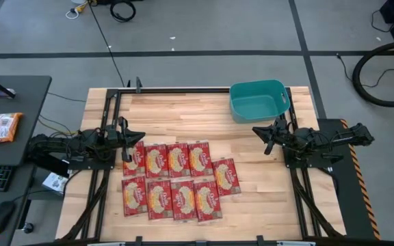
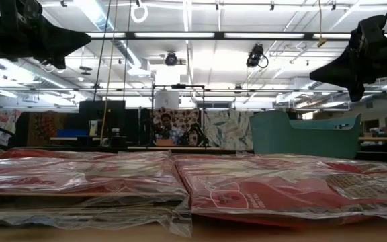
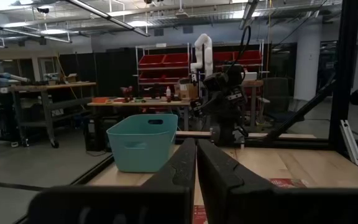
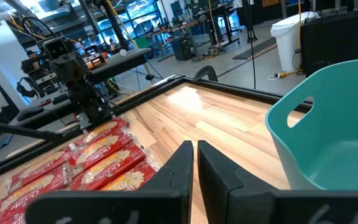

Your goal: Sort popcorn bags into baskets

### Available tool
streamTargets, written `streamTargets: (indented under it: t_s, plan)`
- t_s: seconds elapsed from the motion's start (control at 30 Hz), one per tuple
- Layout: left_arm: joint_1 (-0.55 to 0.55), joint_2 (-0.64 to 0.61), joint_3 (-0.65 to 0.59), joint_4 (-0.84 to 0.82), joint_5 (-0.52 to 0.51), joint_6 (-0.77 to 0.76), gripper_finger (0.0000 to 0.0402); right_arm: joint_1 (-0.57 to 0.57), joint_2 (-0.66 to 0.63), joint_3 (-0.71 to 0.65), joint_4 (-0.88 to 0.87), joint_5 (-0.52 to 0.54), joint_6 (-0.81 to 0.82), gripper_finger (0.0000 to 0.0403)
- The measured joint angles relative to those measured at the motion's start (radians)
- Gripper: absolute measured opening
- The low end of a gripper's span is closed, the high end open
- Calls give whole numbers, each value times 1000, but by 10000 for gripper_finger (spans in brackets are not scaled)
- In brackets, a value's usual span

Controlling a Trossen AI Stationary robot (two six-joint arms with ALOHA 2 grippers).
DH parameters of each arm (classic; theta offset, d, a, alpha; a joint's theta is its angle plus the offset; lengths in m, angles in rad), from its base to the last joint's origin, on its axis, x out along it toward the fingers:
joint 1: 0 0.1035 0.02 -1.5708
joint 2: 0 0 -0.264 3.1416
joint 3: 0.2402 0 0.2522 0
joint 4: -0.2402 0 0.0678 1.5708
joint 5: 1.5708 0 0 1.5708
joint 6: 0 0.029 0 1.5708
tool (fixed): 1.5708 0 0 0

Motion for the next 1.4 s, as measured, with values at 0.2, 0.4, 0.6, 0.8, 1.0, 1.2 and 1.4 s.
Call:
streamTargets:
  t_s: [0.2,0.4,0.6,0.8,1.0,1.2,1.4]
  plan:
    - [0,0,0,0,0,0,21,0,0,0,0,0,0,27]
    - [0,0,0,0,0,0,21,0,0,0,0,0,0,27]
    - [0,0,0,0,0,0,21,0,0,0,0,0,0,27]
    - [0,0,0,0,0,0,21,0,0,0,52,2,12,27]
    - [0,0,0,12,0,-31,21,0,0,0,226,4,-71,27]
    - [0,0,0,52,0,-75,21,0,0,0,359,-40,-126,27]
    - [0,0,0,214,-1,-114,21,0,28,0,346,-229,-67,27]
